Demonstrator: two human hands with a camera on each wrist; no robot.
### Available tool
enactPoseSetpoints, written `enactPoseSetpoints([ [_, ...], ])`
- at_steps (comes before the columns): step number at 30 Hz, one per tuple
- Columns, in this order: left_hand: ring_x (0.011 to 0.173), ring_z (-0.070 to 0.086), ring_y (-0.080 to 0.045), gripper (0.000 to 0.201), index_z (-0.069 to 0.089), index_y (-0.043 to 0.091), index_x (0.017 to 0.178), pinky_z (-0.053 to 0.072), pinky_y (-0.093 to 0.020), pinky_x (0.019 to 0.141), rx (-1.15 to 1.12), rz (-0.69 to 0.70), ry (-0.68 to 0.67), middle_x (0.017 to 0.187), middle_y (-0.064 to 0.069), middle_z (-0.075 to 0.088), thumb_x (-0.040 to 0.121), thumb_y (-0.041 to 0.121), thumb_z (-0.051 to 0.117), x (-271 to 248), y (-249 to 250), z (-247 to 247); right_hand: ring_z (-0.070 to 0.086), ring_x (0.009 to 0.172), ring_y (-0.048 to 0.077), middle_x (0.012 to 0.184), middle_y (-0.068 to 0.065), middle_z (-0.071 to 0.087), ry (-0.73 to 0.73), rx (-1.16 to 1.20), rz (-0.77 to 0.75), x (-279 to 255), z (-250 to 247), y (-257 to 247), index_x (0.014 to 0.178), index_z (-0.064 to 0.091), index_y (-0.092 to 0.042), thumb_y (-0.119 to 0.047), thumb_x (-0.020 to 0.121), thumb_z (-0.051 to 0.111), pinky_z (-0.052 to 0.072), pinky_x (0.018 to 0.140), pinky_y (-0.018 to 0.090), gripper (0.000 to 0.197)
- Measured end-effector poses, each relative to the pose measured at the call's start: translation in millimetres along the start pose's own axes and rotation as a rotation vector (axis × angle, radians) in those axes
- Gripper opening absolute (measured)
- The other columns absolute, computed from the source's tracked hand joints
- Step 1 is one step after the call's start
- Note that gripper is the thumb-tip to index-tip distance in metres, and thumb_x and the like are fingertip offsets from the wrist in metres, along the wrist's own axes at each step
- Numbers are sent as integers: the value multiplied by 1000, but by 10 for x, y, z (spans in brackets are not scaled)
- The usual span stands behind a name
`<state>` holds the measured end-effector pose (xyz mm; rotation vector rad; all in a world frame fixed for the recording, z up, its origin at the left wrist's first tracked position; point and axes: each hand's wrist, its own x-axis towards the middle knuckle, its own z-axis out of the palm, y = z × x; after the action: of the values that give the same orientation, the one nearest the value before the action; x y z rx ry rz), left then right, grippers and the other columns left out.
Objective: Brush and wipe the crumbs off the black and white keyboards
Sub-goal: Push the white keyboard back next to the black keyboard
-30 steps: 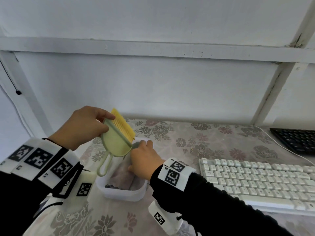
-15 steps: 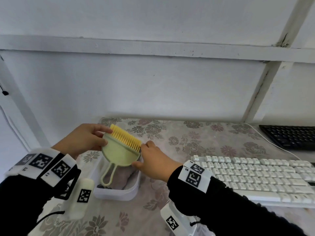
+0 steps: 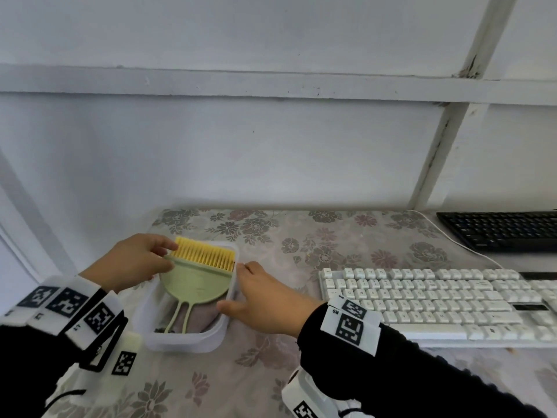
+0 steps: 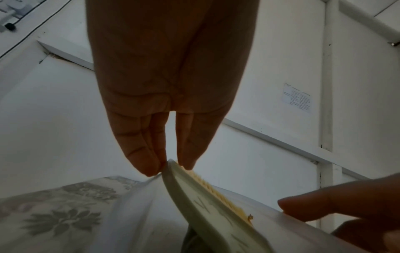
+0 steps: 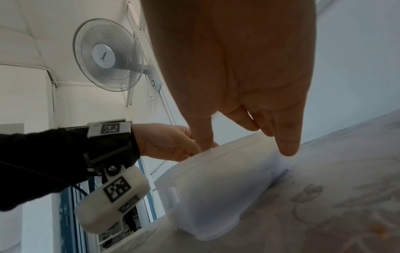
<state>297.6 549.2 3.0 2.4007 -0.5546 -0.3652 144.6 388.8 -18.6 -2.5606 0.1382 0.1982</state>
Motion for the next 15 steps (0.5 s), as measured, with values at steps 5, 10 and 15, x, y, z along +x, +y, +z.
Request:
enactPoseSetpoints([
  [5, 99, 57, -17, 32, 63, 24, 113, 41, -30, 79, 74, 165, 28, 112, 1, 60, 82, 18, 68, -163, 477, 98, 35, 132, 29, 146, 11, 27, 36, -10, 32, -294, -211, 217, 143, 25, -4, -43, 95, 47, 33, 107, 36, 65],
  [10, 108, 55, -13, 39, 57, 23, 123, 43, -28, 88, -50, 277, -67, 116, 4, 58, 85, 20, 66, -352, 1063, 475, 33, 132, 22, 148, 7, 27, 89, 33, 96, -655, -459, 592, 143, 27, -7, -42, 96, 47, 29, 102, 25, 62],
  [15, 112, 53, -12, 50, 47, 23, 132, 41, -27, 95, 9, 325, -196, 122, 4, 55, 86, 27, 65, -457, 1446, 937, 30, 137, 17, 153, 2, 23, 167, 18, 187, -1100, -748, 1113, 149, 20, -13, -45, 95, 47, 26, 104, 22, 68],
])
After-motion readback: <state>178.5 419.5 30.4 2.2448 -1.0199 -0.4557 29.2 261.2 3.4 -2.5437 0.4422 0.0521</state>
